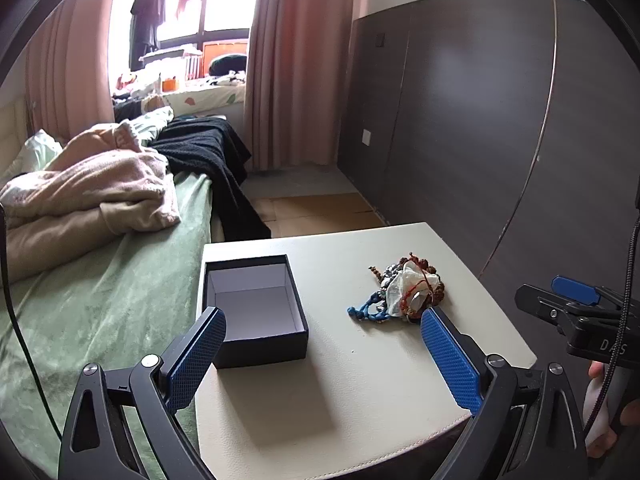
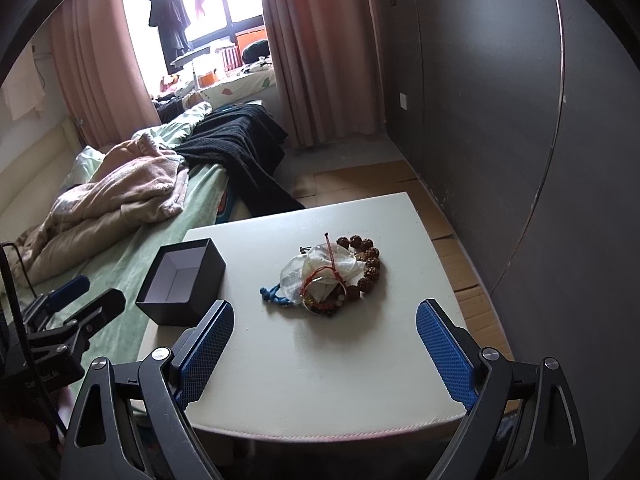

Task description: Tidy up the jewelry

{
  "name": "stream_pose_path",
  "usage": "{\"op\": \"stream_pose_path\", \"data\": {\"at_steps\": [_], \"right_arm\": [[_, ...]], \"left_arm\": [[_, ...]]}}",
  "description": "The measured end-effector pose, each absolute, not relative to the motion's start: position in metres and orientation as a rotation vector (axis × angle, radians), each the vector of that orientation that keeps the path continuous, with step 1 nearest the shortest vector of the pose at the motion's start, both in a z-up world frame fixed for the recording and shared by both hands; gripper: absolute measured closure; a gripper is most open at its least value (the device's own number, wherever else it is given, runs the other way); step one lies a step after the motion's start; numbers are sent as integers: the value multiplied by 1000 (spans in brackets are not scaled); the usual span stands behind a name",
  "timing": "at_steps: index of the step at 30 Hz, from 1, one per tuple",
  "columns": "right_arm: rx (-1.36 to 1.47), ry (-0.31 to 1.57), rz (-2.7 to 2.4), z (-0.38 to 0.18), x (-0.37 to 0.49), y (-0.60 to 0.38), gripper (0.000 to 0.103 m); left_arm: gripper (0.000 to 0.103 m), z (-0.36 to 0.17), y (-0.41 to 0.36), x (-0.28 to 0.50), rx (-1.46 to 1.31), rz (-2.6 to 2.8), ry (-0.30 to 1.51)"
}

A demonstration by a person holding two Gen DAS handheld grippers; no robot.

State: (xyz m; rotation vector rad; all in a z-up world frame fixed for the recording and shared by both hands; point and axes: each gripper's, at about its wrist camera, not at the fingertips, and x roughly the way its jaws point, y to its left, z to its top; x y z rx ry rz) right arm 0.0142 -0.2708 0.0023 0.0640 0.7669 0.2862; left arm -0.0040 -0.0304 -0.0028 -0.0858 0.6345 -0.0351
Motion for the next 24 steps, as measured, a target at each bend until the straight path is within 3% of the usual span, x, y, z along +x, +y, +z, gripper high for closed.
{"op": "stream_pose_path", "data": {"at_steps": [24], "right_arm": [[67, 771, 267, 2, 16, -277, 10]], "left_arm": [[5, -6, -35, -2, -69, -39, 635]]}}
